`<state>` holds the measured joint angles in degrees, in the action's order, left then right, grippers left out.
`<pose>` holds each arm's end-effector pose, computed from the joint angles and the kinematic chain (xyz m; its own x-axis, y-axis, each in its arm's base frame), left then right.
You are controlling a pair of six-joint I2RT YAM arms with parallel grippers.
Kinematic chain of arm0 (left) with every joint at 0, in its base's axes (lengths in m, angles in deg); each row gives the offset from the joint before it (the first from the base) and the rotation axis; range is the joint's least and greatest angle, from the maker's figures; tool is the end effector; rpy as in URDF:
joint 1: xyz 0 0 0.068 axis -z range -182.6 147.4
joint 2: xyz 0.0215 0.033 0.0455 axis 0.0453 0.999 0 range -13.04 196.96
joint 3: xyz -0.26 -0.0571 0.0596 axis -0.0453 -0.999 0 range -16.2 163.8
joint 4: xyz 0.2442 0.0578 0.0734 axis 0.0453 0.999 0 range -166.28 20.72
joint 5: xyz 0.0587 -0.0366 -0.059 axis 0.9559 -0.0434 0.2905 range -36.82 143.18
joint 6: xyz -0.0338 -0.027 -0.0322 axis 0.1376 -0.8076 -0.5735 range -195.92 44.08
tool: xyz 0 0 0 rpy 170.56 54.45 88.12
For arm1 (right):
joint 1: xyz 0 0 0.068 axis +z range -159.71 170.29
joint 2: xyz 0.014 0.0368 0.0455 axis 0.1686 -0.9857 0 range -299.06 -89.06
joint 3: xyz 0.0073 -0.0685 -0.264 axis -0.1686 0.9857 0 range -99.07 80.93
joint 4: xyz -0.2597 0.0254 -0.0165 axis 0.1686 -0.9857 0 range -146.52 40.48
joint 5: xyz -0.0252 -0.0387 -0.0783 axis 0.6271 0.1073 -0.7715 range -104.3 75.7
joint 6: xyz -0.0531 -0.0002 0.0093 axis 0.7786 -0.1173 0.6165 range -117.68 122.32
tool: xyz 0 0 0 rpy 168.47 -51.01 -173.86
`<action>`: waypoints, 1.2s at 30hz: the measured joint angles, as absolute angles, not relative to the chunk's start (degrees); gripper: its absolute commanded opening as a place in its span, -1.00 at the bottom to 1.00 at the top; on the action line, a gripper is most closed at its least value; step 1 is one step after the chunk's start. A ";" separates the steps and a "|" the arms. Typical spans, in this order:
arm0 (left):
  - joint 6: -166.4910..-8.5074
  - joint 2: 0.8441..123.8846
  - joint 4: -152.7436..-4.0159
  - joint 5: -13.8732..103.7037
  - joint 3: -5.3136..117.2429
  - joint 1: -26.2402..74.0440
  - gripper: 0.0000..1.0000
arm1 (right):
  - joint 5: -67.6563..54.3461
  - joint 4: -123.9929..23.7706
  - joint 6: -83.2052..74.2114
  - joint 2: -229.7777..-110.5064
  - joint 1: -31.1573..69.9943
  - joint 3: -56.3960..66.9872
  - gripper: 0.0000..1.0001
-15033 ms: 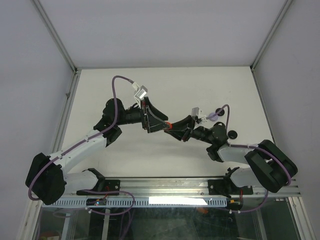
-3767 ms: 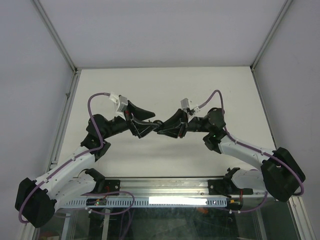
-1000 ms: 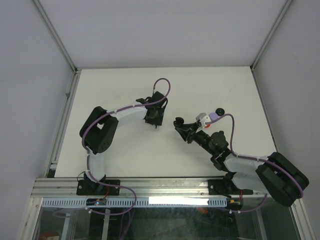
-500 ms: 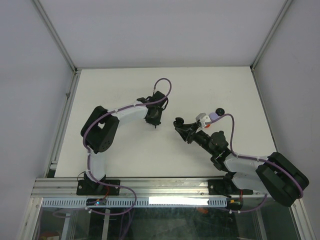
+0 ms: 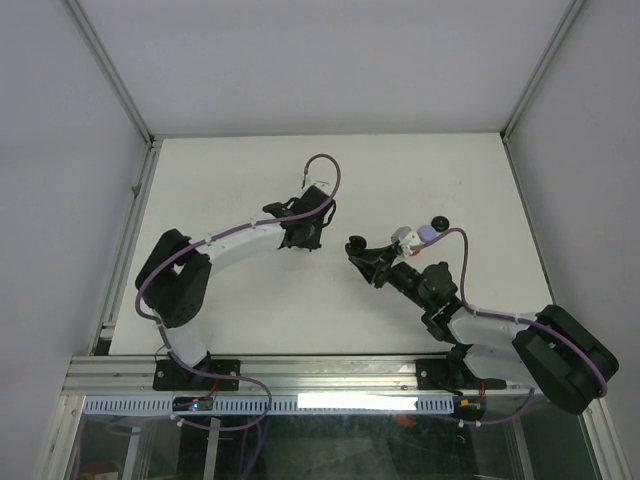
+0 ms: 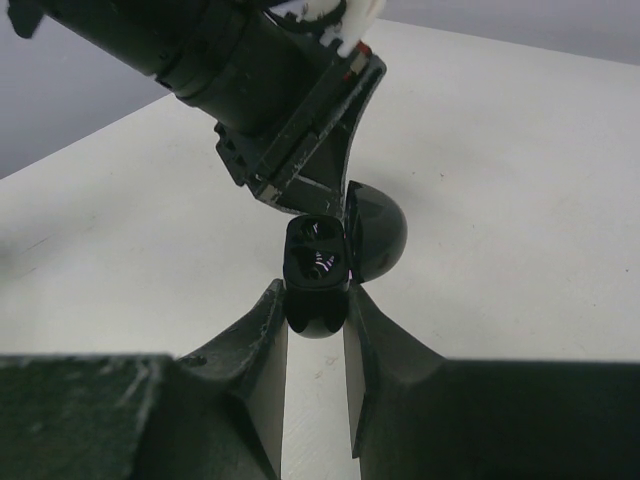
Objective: Insert the wireless bluetooth earbuds into the charging case
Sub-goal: Pick up the earbud from the center of the board, then place the earbud in the charging case.
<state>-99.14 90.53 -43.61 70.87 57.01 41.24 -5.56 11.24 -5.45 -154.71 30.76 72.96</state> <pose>0.2764 -0.2503 0.2019 -0.8117 0.2586 -0.5236 0.2616 0.9626 0.0700 0.1500 0.1352 0.1849 -0.0618 0.1228 -0.9905 -0.7554 0.6429 0.1268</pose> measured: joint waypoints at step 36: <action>-83.93 54.44 -91.46 73.82 28.11 58.96 -0.72 | 0.16 18.82 -1.45 -154.25 30.76 75.15 -1.00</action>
<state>-83.93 54.44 -91.46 73.82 28.11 58.96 0.16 18.82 -1.45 -154.25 30.76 75.15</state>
